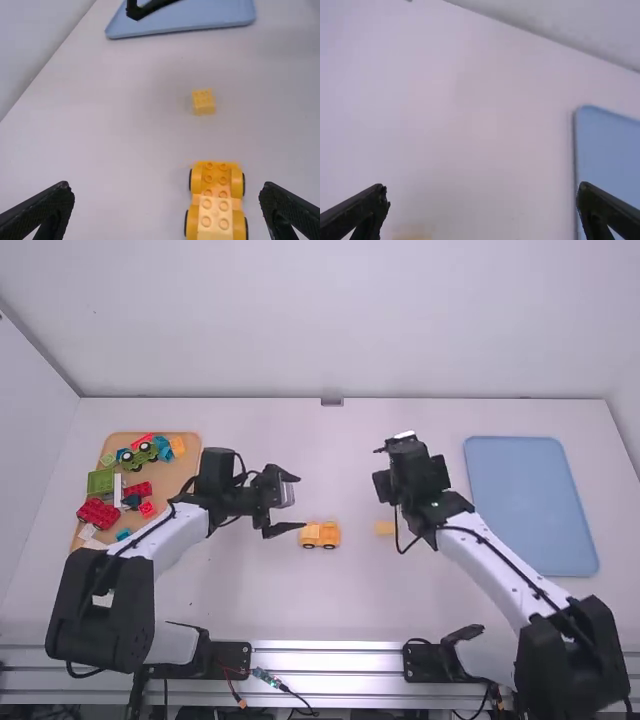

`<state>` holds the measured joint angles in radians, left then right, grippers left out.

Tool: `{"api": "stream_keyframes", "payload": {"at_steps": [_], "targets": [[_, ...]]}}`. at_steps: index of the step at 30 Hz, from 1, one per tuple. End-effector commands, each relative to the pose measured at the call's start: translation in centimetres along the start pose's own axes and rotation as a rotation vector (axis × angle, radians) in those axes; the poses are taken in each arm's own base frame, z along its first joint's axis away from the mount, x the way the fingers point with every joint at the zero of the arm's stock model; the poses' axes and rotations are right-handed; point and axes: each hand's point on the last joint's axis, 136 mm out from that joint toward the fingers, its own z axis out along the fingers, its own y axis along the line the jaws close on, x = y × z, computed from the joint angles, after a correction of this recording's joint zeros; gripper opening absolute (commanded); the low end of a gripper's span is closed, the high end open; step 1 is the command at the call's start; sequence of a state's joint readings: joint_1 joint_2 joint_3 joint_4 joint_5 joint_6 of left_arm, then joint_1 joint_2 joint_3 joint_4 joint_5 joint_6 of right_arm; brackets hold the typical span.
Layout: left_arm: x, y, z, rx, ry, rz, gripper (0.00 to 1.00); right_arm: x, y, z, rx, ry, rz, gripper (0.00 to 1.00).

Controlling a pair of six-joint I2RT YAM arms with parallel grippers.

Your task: Assemble lego blocks to make yellow taxi

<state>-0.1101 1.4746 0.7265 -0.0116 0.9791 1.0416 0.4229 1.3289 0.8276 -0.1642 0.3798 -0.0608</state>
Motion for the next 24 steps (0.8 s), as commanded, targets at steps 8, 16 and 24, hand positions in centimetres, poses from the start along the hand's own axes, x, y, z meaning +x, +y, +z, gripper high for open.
{"api": "stream_keyframes", "payload": {"at_steps": [8, 16, 24], "targets": [[0.4, -2.7, 0.2, 0.102, -0.047, 0.068, 0.99, 4.6, 5.7, -1.3, -0.561, -0.235, -0.463, 0.99], [1.3, -3.8, 1.1, 0.162, -0.092, 0.062, 0.99, 10.2, 5.8, 1.0, -0.736, -0.154, -0.609, 0.99], [3.7, -4.6, 2.8, 0.21, -0.109, 0.059, 0.99, 14.0, 7.9, 2.6, -0.867, -0.145, -0.76, 0.99]]}}
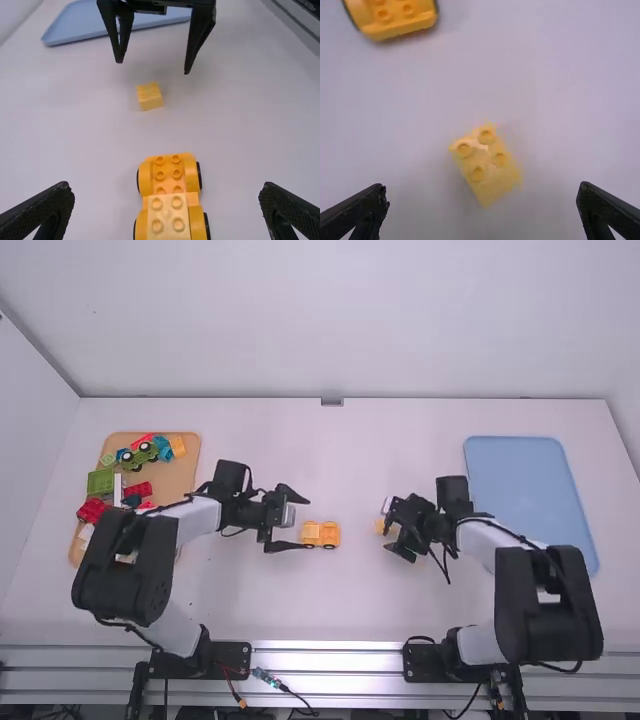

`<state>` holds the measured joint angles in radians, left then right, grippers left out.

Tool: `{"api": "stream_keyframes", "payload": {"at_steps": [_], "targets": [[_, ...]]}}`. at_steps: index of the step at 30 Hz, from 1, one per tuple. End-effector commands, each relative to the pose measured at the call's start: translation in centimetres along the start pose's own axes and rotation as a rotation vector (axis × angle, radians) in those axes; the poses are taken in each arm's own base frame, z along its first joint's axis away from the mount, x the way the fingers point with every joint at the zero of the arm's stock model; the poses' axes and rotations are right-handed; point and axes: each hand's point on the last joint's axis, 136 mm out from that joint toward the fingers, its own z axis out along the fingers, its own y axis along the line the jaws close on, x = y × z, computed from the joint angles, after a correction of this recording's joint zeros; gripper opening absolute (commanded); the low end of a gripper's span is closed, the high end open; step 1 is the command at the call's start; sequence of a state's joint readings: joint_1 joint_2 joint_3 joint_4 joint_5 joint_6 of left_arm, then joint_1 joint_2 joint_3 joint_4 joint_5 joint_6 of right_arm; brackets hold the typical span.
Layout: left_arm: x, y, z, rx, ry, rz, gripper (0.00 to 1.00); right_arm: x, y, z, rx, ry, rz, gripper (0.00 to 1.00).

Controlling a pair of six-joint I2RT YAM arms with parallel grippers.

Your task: Assemble lego blocks to make yellow taxi

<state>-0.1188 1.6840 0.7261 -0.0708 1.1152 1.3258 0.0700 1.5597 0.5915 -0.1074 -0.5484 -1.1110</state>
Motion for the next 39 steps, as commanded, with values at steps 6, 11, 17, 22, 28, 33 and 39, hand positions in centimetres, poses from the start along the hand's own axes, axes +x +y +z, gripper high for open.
{"api": "stream_keyframes", "payload": {"at_steps": [6, 11, 17, 22, 28, 33, 39], "targets": [[1.6, 0.0, 1.2, 0.009, -0.023, -0.093, 0.99, -0.3, 1.2, 1.5, -0.084, -0.096, -0.292, 0.98], [2.1, -0.5, 2.1, 0.034, -0.02, -0.166, 0.99, -0.6, 0.3, 1.8, -0.102, -0.155, -0.286, 0.98], [3.9, -1.1, 3.4, 0.0, 0.085, -0.119, 0.99, -0.6, -0.6, 2.5, -0.117, -0.184, -0.258, 0.93], [4.0, -1.0, 3.8, -0.067, 0.066, -0.136, 0.99, -0.6, -0.7, 3.0, -0.173, -0.214, -0.257, 0.94], [4.8, -1.7, 3.6, -0.112, 0.08, -0.122, 0.99, -0.9, -0.2, 2.8, -0.321, -0.229, -0.288, 0.93], [5.3, -1.1, 3.4, -0.103, 0.115, -0.16, 0.99, -0.7, -0.8, 2.7, -0.355, -0.229, -0.264, 0.86], [5.2, -1.3, 3.9, -0.044, 0.131, -0.151, 0.99, -0.1, 0.0, 3.5, -0.356, -0.251, -0.257, 0.86]]}}
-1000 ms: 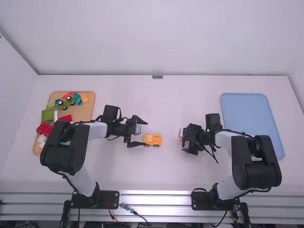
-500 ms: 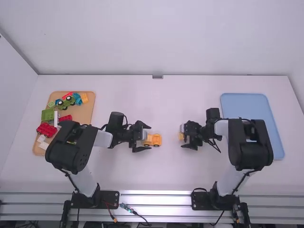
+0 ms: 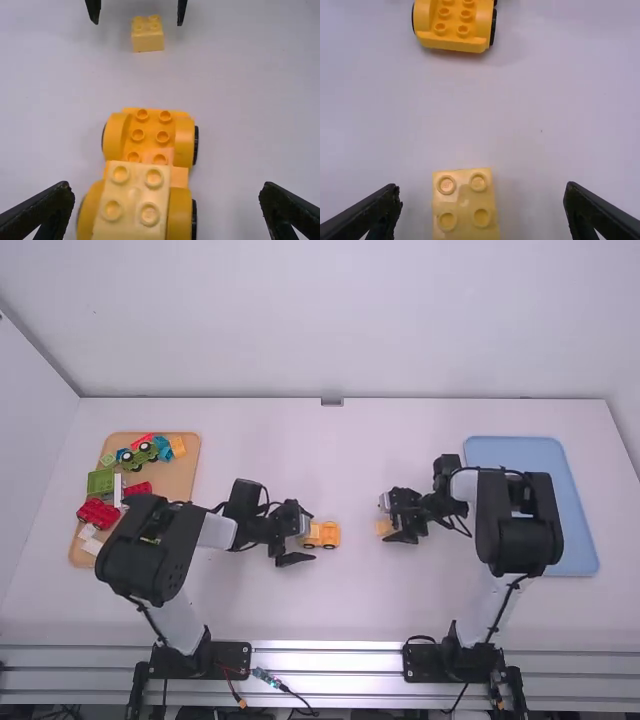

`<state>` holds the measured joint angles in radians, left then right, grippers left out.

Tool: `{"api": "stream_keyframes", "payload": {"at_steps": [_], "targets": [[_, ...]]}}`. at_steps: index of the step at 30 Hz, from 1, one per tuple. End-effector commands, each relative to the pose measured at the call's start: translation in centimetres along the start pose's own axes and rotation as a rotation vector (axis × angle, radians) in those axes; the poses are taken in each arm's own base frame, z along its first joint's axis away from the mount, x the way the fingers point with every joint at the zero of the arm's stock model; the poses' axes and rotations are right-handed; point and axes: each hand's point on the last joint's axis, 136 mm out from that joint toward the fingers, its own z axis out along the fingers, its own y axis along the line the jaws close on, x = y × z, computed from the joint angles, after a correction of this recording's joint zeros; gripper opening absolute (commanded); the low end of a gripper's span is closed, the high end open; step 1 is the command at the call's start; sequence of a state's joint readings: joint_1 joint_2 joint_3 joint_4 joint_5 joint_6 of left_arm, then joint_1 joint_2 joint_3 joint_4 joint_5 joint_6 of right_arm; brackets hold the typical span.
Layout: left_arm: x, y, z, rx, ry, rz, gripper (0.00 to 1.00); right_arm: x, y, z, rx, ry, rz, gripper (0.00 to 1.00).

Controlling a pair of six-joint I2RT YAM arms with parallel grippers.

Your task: Assemble lego blocks to make yellow taxi

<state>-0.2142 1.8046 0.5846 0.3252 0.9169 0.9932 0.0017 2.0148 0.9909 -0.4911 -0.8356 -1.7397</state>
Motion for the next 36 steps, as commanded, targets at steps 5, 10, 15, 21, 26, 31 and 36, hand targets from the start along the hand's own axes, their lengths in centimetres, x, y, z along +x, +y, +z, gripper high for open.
{"api": "stream_keyframes", "payload": {"at_steps": [5, 10, 15, 21, 26, 31, 36], "targets": [[0.0, -0.2, 1.0, 0.055, -0.061, 0.017, 0.99, 0.3, 1.5, 0.9, -0.025, -0.036, 0.024, 0.86], [0.0, 0.1, 1.5, 0.086, -0.098, -0.004, 0.99, 0.3, 1.6, 0.9, -0.024, -0.038, 0.027, 0.82], [0.3, -0.2, 2.0, 0.076, -0.068, 0.02, 0.99, 0.2, 1.5, 0.9, -0.022, -0.042, 0.024, 0.75], [0.4, -0.3, 2.5, 0.052, -0.057, 0.015, 0.99, 0.5, 1.5, 0.8, -0.021, -0.037, 0.035, 0.67], [0.2, -0.3, 2.5, 0.051, -0.065, 0.023, 1.0, 0.5, 1.6, 0.8, -0.023, -0.037, 0.037, 0.61], [0.7, 0.0, 2.7, 0.063, -0.055, -0.01, 0.84, 0.4, 1.6, 0.9, -0.026, -0.037, 0.035, 0.59], [0.7, 0.2, 3.0, 0.081, -0.045, -0.03, 0.79, 0.4, 1.7, 0.9, -0.029, -0.036, 0.036, 0.53]]}}
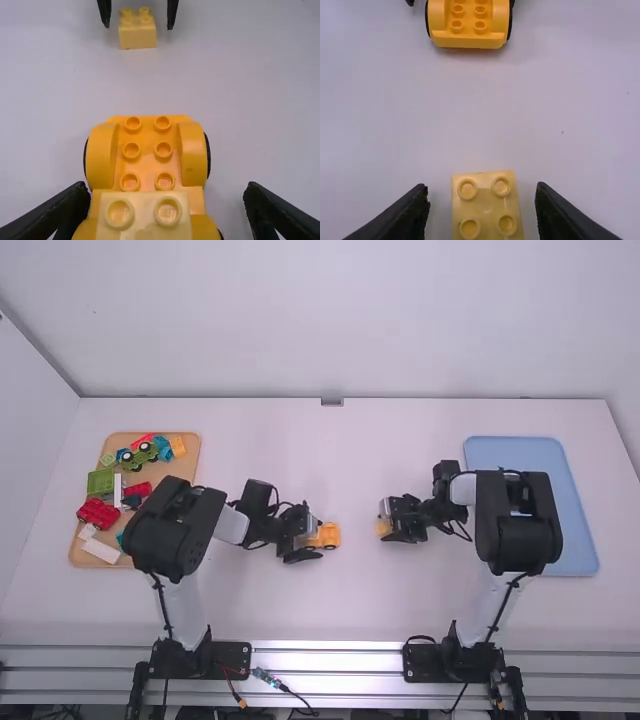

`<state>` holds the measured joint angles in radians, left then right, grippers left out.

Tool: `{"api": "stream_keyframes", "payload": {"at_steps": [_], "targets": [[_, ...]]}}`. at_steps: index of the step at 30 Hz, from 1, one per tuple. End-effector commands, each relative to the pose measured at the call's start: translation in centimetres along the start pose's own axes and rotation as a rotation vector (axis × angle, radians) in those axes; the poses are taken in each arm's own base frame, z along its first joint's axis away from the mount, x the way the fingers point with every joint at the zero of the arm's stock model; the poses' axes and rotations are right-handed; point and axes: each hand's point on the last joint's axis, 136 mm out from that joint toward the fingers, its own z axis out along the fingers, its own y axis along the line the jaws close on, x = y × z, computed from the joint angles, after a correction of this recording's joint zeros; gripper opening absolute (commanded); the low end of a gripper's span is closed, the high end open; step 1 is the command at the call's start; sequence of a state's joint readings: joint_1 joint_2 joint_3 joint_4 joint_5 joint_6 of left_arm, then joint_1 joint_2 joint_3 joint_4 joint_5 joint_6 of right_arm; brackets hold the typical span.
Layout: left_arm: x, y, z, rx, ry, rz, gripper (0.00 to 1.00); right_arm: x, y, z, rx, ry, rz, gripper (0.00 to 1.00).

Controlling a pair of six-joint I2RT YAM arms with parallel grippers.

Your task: Assemble lego blocks to make yellow taxi

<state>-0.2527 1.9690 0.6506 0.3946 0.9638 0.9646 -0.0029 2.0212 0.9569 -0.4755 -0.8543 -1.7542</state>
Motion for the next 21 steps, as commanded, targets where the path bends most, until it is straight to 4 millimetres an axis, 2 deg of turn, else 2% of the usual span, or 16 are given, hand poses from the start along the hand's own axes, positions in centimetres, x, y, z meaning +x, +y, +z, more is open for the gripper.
{"api": "stream_keyframes", "payload": {"at_steps": [1, 9, 12, 21], "targets": [[-0.4, 0.4, 0.2, 0.01, -0.012, 0.004, 0.79, 0.2, 0.7, 0.5, -0.02, -0.016, 0.03, 0.52], [-0.1, 0.0, 0.3, 0.009, -0.013, 0.032, 0.7, 0.3, 0.1, 0.5, -0.001, -0.009, 0.082, 0.46], [-0.1, -0.1, 0.2, 0.003, -0.018, 0.043, 0.71, 0.6, 0.3, 0.5, -0.008, 0.011, 0.084, 0.51], [-0.1, 0.0, 0.3, 0.007, -0.016, 0.038, 0.71, 1.3, 0.2, 0.5, -0.003, 0.047, 0.125, 0.46]]}}
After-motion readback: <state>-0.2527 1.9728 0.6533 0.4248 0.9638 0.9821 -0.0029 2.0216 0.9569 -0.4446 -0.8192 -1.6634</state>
